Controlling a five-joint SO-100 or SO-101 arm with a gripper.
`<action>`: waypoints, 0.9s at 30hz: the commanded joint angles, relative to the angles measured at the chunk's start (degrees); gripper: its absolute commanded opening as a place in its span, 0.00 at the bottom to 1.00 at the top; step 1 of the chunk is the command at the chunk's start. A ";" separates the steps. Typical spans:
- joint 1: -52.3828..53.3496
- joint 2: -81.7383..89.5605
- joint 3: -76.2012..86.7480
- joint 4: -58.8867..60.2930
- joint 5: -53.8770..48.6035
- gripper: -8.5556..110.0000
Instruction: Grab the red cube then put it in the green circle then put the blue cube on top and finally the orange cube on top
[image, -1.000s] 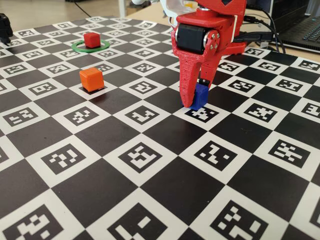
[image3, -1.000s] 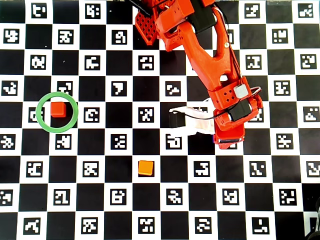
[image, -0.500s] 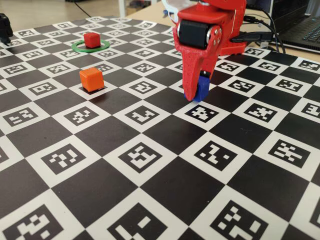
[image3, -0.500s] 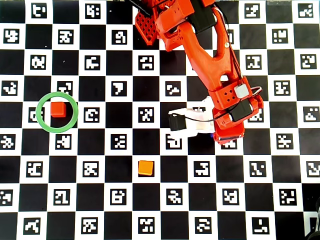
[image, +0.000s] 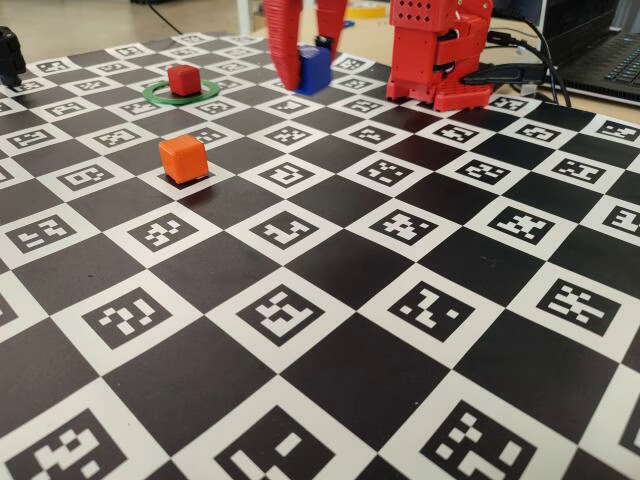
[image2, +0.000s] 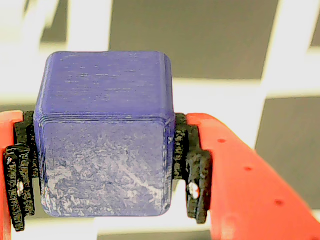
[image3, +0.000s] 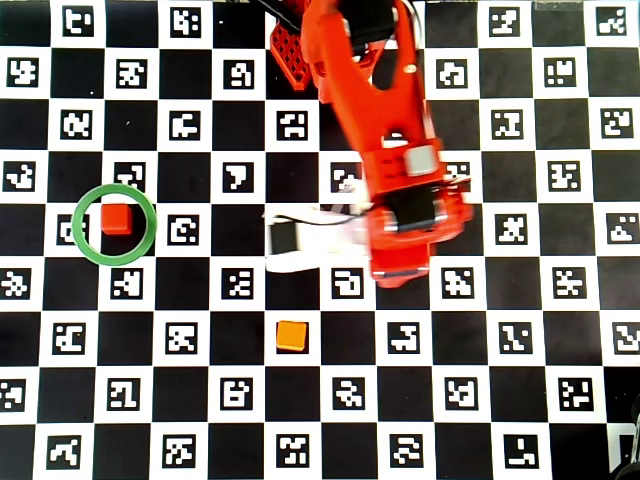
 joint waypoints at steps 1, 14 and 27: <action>10.11 5.01 -5.01 3.60 -6.15 0.15; 36.12 3.43 -14.59 5.80 -28.48 0.16; 49.13 -0.18 -16.61 2.37 -46.14 0.16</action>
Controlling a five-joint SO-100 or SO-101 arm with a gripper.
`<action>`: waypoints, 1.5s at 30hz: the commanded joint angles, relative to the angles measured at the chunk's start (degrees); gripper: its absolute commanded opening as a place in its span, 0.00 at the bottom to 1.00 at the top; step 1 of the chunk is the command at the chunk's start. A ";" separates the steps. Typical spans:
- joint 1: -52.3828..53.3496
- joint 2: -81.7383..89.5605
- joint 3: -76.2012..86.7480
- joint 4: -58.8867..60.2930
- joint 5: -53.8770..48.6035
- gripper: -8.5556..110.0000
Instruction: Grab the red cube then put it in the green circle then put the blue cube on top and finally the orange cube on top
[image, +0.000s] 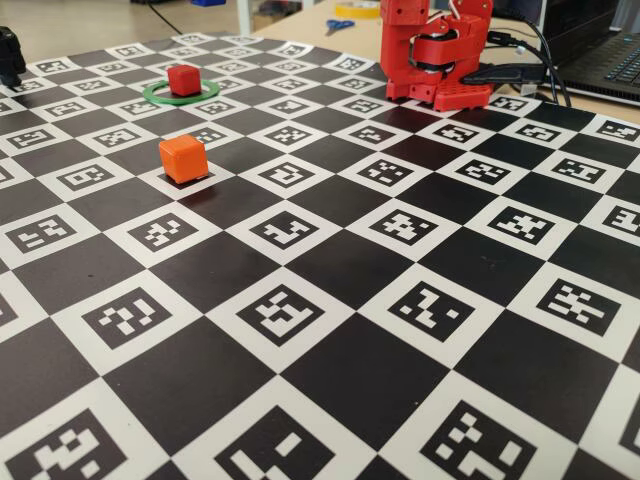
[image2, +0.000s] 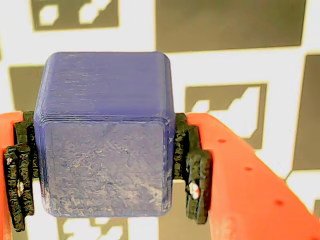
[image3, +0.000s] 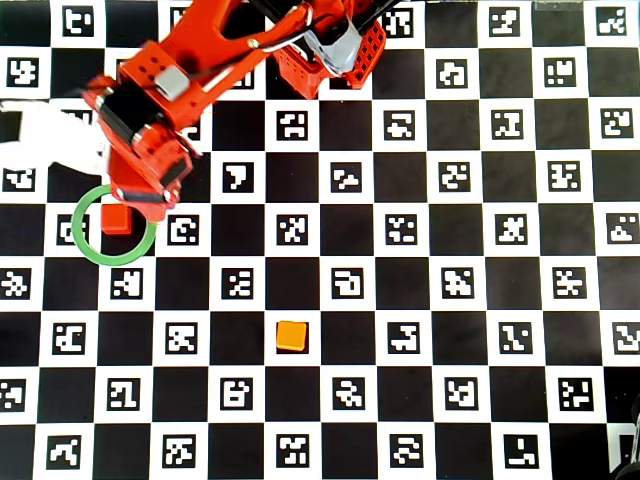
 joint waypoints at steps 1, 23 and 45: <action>2.29 -0.62 -5.10 -0.79 -3.25 0.16; 4.92 -16.96 -17.49 -5.10 -6.33 0.16; 4.48 -21.71 -15.73 -10.20 -4.57 0.16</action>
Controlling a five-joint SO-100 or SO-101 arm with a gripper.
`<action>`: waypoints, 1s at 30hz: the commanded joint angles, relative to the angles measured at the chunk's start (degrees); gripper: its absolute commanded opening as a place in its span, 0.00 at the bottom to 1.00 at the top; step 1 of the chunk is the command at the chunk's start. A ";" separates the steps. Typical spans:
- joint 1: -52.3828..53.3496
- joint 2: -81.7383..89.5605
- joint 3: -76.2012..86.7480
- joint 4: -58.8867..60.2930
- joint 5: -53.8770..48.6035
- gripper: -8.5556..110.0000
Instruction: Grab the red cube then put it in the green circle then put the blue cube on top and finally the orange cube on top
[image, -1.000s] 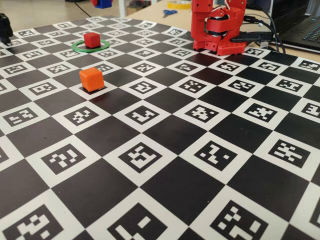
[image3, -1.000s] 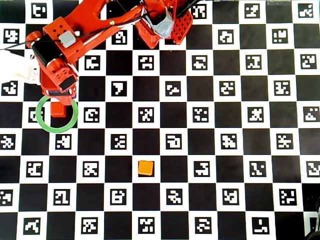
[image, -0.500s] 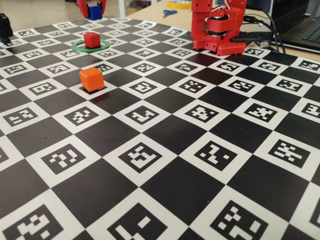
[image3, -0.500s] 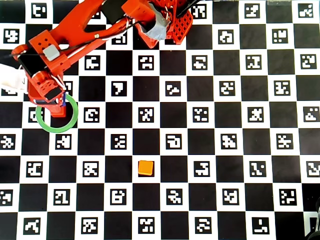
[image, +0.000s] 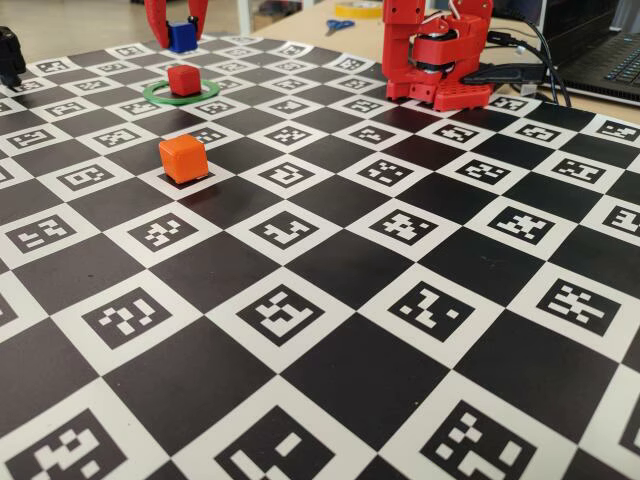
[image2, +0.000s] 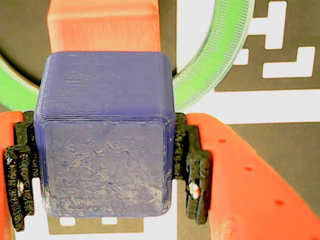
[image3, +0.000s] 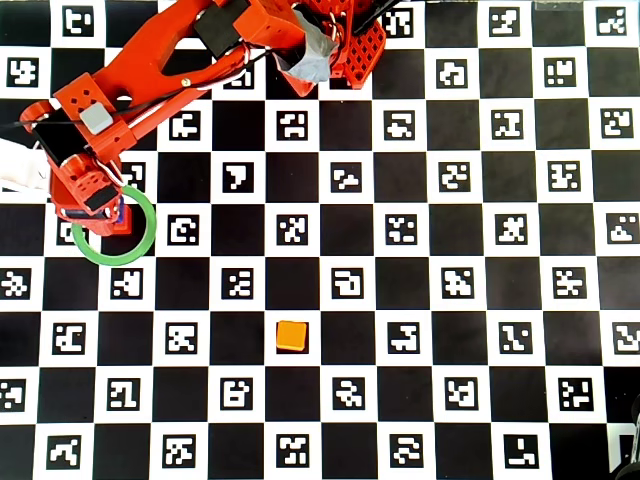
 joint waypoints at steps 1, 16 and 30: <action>0.09 1.32 -2.72 -1.23 0.35 0.16; 0.09 0.97 0.97 -3.43 0.70 0.16; -0.35 0.88 3.87 -5.19 0.97 0.15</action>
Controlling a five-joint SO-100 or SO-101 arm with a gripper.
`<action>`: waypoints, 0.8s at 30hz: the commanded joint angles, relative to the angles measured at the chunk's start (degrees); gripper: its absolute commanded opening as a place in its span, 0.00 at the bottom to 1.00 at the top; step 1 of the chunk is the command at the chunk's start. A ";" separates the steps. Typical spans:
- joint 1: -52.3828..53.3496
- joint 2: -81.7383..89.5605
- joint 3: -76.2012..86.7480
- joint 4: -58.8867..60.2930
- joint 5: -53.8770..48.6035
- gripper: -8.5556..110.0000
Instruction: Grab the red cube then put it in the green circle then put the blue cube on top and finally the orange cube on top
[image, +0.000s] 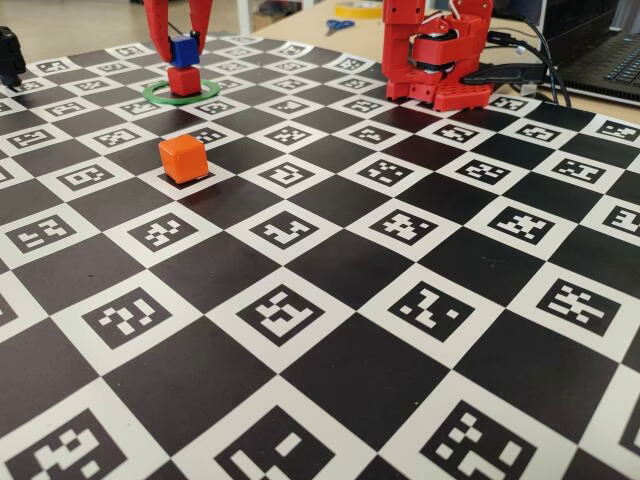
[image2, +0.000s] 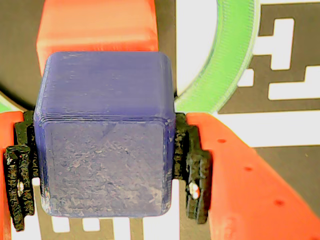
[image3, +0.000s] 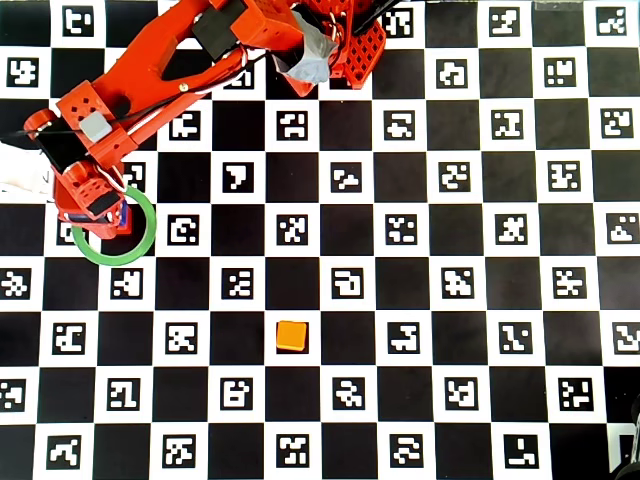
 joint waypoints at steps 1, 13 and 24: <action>-0.35 1.85 0.00 -0.70 0.53 0.15; -0.44 1.93 0.53 -0.26 0.70 0.24; -0.44 3.52 0.62 0.35 1.05 0.46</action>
